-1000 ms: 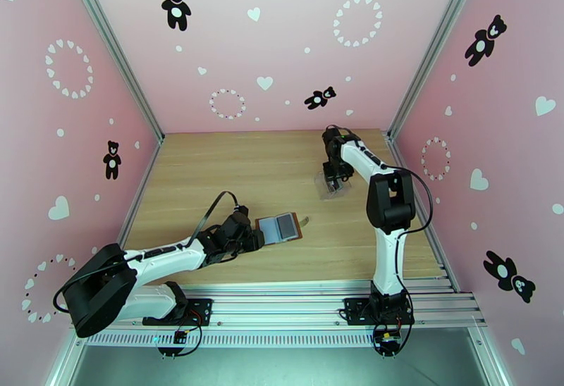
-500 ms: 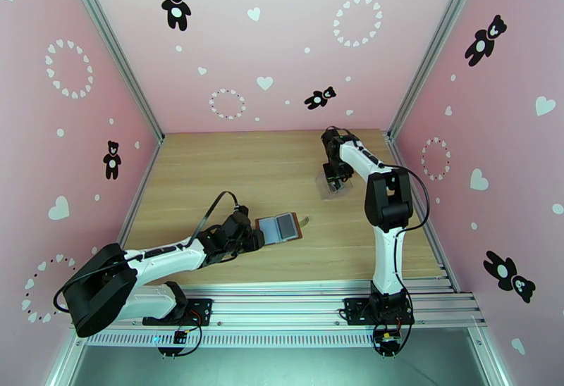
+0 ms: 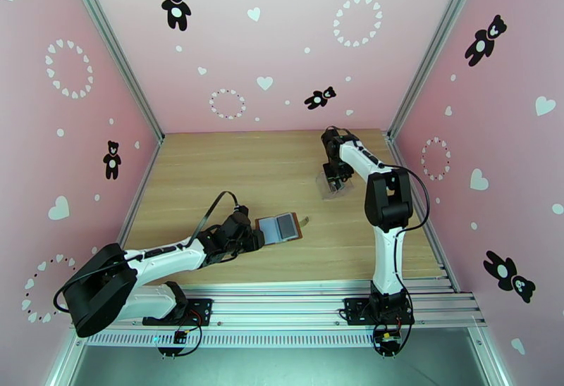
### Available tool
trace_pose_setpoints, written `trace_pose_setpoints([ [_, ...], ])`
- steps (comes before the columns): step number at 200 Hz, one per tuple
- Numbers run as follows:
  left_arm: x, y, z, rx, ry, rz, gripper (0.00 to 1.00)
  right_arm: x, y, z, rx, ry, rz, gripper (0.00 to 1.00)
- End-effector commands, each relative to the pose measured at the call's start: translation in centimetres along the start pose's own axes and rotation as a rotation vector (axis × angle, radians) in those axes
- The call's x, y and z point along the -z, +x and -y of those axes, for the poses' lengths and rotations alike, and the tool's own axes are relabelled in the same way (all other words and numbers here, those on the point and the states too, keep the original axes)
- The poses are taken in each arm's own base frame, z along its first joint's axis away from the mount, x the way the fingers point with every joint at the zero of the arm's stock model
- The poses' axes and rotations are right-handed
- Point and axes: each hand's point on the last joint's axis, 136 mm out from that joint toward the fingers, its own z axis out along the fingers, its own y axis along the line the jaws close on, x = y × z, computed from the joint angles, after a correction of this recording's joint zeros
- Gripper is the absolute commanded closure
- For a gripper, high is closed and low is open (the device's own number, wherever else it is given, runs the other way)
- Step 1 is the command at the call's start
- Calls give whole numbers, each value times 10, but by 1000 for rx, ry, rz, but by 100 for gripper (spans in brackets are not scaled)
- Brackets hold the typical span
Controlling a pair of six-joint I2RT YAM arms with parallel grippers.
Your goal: Put the credit cards into the card holder
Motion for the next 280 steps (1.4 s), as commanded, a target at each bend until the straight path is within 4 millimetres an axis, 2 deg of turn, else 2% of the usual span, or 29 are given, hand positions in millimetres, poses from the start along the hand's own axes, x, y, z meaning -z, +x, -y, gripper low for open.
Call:
trace_pose_setpoints([
  [1, -2, 1, 0, 0, -7, 5, 47, 3, 1, 8, -9, 28, -10, 56],
  [34, -1, 1, 0, 0, -6, 6, 47, 3, 1, 9, -9, 34, -9, 56],
  [69, -1, 0, 0, -1, -6, 6, 47, 8, -1, 18, -18, 77, 6, 57],
  [131, -2, 0, 1, -3, -11, 2, 47, 30, -7, 31, -63, 84, 63, 57],
  [159, -3, 0, 1, -3, -14, -2, 47, 32, -4, 42, -99, 87, 68, 57],
  [182, -4, 0, 1, -4, -16, -4, 47, 31, -4, 43, -108, 70, 70, 60],
  [210, -4, 0, 1, -3, -16, -5, 47, 30, -3, 42, -108, 63, 67, 67],
  [280, -4, 1, 0, -2, -18, -4, 46, 25, -3, 34, -100, 15, 61, 94],
])
